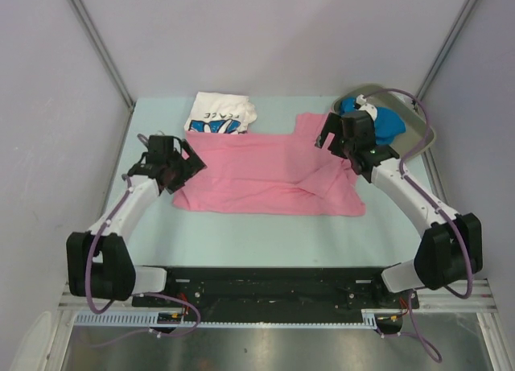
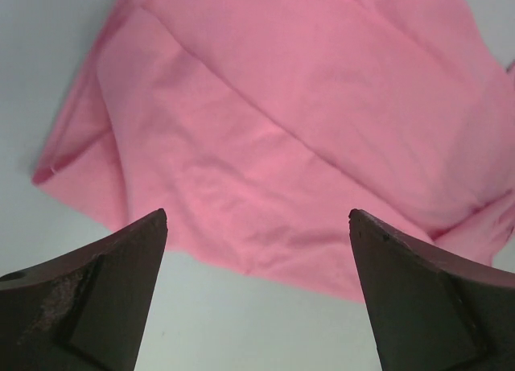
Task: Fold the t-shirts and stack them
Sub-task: Fold the tshirt
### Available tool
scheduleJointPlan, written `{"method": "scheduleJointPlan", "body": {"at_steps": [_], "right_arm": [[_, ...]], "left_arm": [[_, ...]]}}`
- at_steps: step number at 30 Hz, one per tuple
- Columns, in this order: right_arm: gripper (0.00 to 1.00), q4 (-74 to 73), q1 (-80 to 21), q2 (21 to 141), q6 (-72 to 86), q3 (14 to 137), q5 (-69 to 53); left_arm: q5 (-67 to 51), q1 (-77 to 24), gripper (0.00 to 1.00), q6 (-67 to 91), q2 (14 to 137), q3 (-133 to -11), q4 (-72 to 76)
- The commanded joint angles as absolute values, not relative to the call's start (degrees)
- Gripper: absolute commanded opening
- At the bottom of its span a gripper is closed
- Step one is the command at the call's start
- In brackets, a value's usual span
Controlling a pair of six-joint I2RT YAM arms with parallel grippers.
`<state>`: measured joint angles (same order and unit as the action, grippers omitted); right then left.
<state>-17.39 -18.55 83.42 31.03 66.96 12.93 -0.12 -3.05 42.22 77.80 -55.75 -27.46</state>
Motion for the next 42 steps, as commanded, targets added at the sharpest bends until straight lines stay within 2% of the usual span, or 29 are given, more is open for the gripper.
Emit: {"method": "scheduleJointPlan", "body": {"at_steps": [1,7,10,13,14,16,17,20,42], "right_arm": [[1.0,-23.5,-21.0,78.8,31.3,65.8,12.9],[0.98,-23.6,-22.2,76.4,35.3,57.8,7.5],[0.92,-19.3,-20.8,77.1,36.8,52.6,3.8],[0.82,-15.5,-20.5,78.3,36.7,50.5,1.9],[0.74,-14.4,-20.3,79.3,36.7,50.3,1.3],[0.66,-13.7,-20.0,80.5,37.2,49.8,0.6],[0.52,-12.8,-20.0,81.6,37.4,49.6,0.6],[0.45,-11.4,-19.7,84.5,38.1,49.0,-1.7],[0.5,-12.0,-19.7,88.2,36.4,48.0,2.0]], "left_arm": [[-1.2,-6.7,0.99,43.6,72.4,-48.5,-25.7],[-3.9,-8.3,0.98,45.0,69.0,-39.8,-19.1],[-4.0,-8.7,0.98,45.2,69.4,-38.4,-16.3],[-3.4,-8.7,0.98,44.2,70.3,-38.8,-15.3],[-2.8,-8.7,0.98,44.0,70.5,-39.1,-15.5],[-3.4,-8.7,0.98,43.6,70.8,-39.6,-15.1],[-3.5,-8.7,0.98,43.8,70.8,-39.6,-15.1],[-5.4,-8.7,0.98,43.9,70.8,-39.1,-13.8],[-5.7,-8.7,0.98,43.4,73.0,-38.2,-13.3]]}}
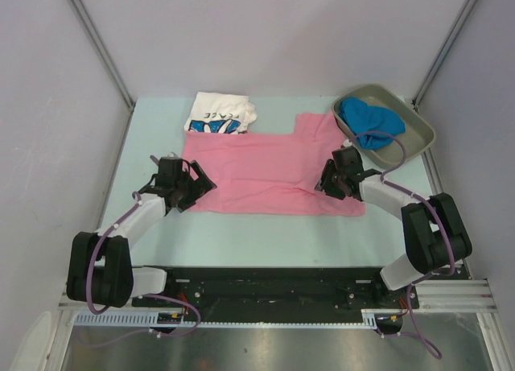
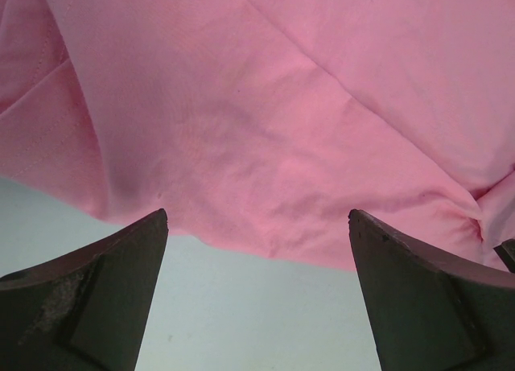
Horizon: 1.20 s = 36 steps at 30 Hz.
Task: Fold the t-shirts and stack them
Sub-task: Fold the tshirt
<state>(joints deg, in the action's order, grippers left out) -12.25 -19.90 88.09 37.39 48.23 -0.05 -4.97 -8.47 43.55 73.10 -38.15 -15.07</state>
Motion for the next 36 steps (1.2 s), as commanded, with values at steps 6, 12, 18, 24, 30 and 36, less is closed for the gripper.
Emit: {"method": "scheduleJointPlan", "body": {"at_steps": [6,12,18,24,30,36], "right_arm": [[0.5,-11.0,-19.7,89.6,36.6,47.6,1.5],[0.47,-10.0,-20.0,90.7,37.1,47.5,1.2],[0.1,-9.8,-20.2,89.8,37.4,47.5,1.9],[0.0,-10.2,-21.2,85.7,37.3,47.7,3.6],[0.0,-8.2,-21.6,83.4,36.7,50.2,2.3],[0.0,-6.3,-22.3,89.2,36.4,56.7,0.8]], "left_arm": [[-5.5,-8.7,0.98,43.2,72.9,-38.4,-13.7],[-5.0,-8.7,0.98,43.0,72.9,-38.5,-14.1],[-4.7,-8.7,0.98,42.9,73.0,-38.5,-14.2],[-4.8,-8.7,0.98,42.9,73.0,-38.3,-14.1],[-4.7,-8.7,0.98,42.9,72.7,-38.6,-14.4],[-4.4,-8.7,0.98,42.9,72.2,-38.7,-14.9]]}}
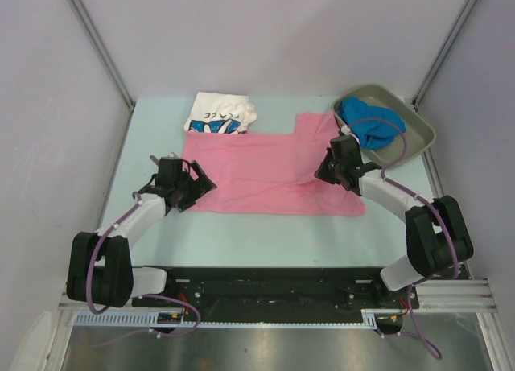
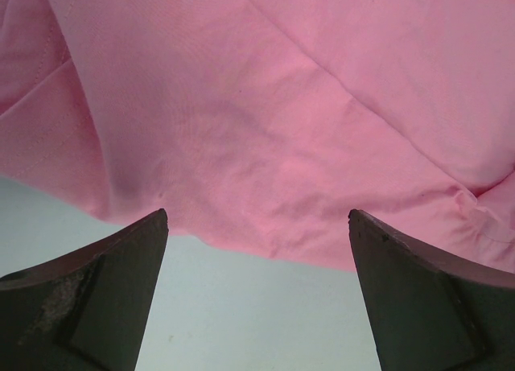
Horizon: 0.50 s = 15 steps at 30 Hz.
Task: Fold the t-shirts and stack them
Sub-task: Fold the tshirt
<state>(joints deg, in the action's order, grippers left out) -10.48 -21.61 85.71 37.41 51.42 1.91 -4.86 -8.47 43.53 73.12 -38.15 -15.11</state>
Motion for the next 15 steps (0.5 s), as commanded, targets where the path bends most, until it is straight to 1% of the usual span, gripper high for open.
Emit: {"method": "scheduleJointPlan", "body": {"at_steps": [1,7,8,9,10,11,12,13,15], "right_arm": [[0.0,-5.6,-22.5,90.0,36.5,57.3,0.6],[0.0,-0.6,-25.2,99.9,36.0,64.4,-4.4],[0.07,-0.5,-25.3,101.0,36.0,65.4,-4.6],[0.29,-0.5,-25.5,101.9,36.1,66.9,-4.5],[0.62,-0.6,-25.6,102.5,36.0,67.1,-3.2],[0.82,-0.6,-25.7,102.0,35.6,67.1,-1.3],[0.99,-1.5,-25.9,101.3,34.7,67.1,0.7],[1.0,-2.2,-26.1,100.4,33.8,67.1,6.2],[1.0,-4.8,-27.0,96.3,30.9,66.9,10.3]], "left_arm": [[-4.3,-8.7,0.98,42.9,72.2,-38.7,-14.9],[-3.4,-8.7,0.98,42.5,71.5,-38.8,-15.5],[-3.4,-8.7,0.98,42.4,71.5,-38.8,-15.6],[-3.3,-8.7,0.98,42.3,71.5,-38.9,-15.7],[-3.3,-8.7,0.98,42.2,71.5,-39.0,-16.0],[-3.1,-8.7,0.98,42.1,71.5,-39.3,-16.3],[-3.1,-8.7,0.98,42.0,71.3,-39.4,-16.6],[-2.9,-8.7,0.98,41.9,71.0,-39.4,-16.9],[-1.9,-8.7,0.98,41.6,69.4,-39.5,-17.7]]}}
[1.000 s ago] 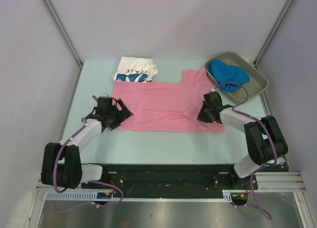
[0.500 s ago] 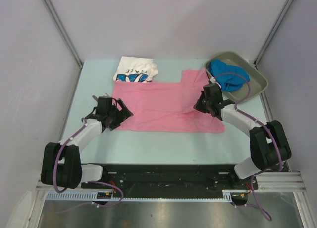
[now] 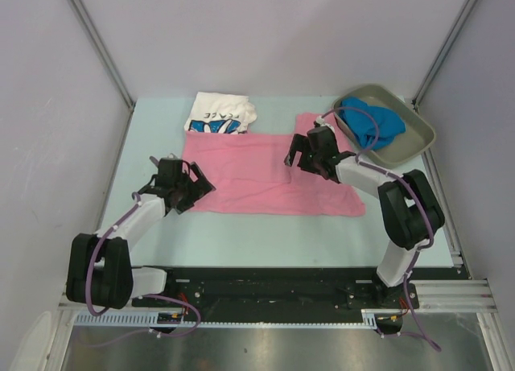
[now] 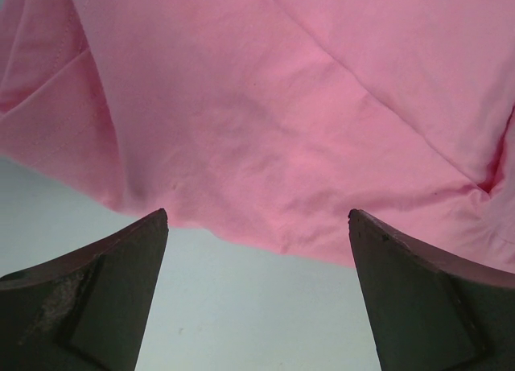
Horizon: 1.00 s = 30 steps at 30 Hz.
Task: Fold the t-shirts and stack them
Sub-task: Fold the tshirt
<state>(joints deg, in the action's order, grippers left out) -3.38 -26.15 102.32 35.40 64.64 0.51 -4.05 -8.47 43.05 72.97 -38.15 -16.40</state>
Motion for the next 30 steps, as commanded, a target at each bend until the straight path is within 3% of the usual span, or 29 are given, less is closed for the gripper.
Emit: {"method": "scheduleJointPlan", "body": {"at_steps": [1,10,15,20,24,30], "right_arm": [[1.0,-5.8,-27.4,94.5,29.9,66.4,13.8],[1.0,-28.1,-30.1,79.3,30.1,63.2,22.5],[1.0,-27.1,-28.3,68.2,32.3,48.8,18.6],[1.0,-28.9,-27.8,60.9,32.4,42.7,11.4],[1.0,-28.5,-26.5,55.4,37.3,37.8,3.2],[1.0,-22.9,-25.3,40.0,51.5,27.1,0.6]], "left_arm": [[-1.8,-8.7,0.98,41.7,68.7,-39.6,-18.0],[2.4,-8.9,0.98,40.9,67.8,-42.4,-31.4],[-2.1,-8.7,0.98,46.0,63.4,-34.0,-26.9],[-7.7,-8.1,0.99,55.1,54.1,-22.0,-13.3],[-3.9,-7.9,1.0,60.6,46.9,-16.5,-10.1],[-2.7,-6.6,1.0,66.0,43.9,-11.2,-6.2]]}}
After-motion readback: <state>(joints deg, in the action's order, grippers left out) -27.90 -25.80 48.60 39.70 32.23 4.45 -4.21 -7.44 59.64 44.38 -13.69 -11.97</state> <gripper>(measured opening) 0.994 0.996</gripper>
